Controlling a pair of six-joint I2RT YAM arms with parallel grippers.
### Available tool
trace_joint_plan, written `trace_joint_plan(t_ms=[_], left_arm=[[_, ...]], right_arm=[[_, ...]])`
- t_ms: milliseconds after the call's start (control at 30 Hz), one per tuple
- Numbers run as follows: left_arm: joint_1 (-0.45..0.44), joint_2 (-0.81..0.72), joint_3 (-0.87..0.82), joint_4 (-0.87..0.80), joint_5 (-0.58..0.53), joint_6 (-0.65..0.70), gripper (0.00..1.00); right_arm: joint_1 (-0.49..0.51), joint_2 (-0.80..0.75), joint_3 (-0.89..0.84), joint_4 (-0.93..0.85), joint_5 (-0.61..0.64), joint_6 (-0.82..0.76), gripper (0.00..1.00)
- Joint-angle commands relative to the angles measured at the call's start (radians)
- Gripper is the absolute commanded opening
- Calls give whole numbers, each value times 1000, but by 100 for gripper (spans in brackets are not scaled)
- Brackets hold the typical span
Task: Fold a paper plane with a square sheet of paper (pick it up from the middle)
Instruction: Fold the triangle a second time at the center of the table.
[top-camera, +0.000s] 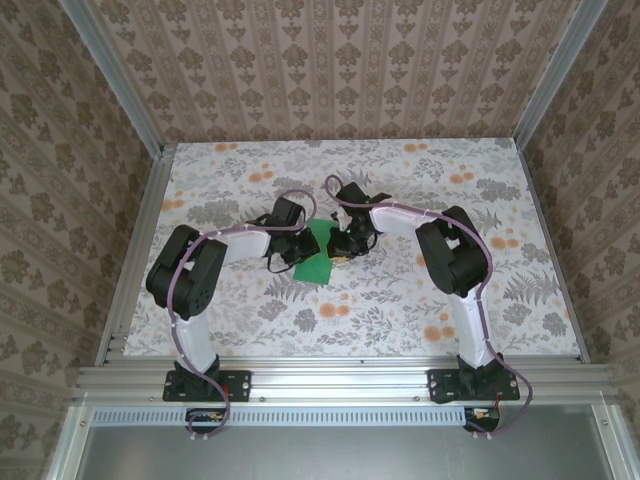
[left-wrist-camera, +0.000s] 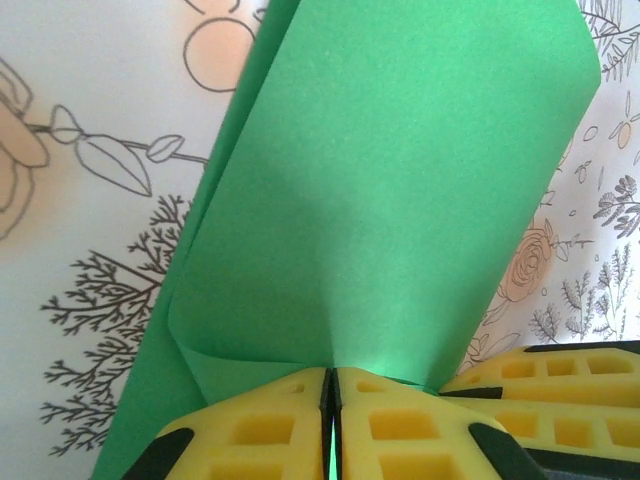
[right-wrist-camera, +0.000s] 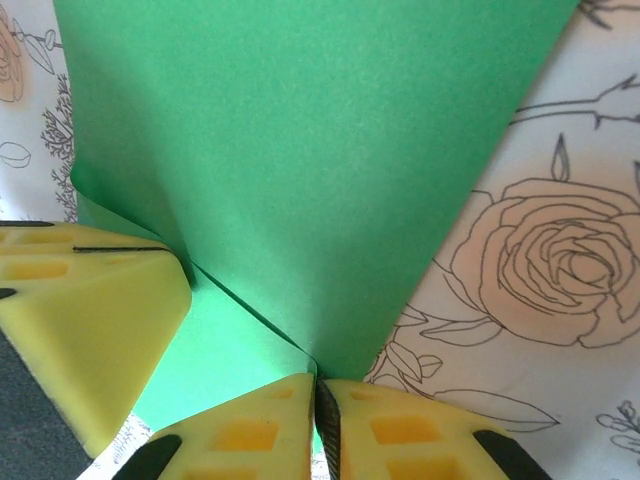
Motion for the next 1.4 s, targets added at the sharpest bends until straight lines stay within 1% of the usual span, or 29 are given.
trace_joint_plan(t_ms=[0,100,200,267,400,467,733,800,900,1100,1367], left_arm=[[9,44,5,-105,-66,-24,11],[9,57,-4,-119,-69,-41,10],[9,62,-15,-118,-69,-57,9],[9,60,-20,-118,-69,-63,8],[9,51,-30,-115,-75,-67,8],[9,48,-36,-110,-74,-68,8],[11,54,-44,-95,-59,-68,8],[12,56,-47,-92,-56,-68,7],[12,56,-46,-90,-54,-71,7],[14,56,-50,-82,-48,-77,7],[26,42,-45,-75,-32,-64,8]], right_arm=[[3,101,-51,-75,133,9,19],[0,31,-18,-51,102,34,26],[-9,-58,-20,5,74,71,29],[-11,-113,-43,51,73,79,30],[-9,-193,-119,85,128,83,29],[-2,-214,-159,114,115,82,28],[72,-169,-180,164,12,105,16],[76,-155,-196,202,-43,123,14],[85,-138,-205,218,-89,128,12],[91,-117,-245,207,-116,128,11],[90,-95,-302,133,-100,78,11]])
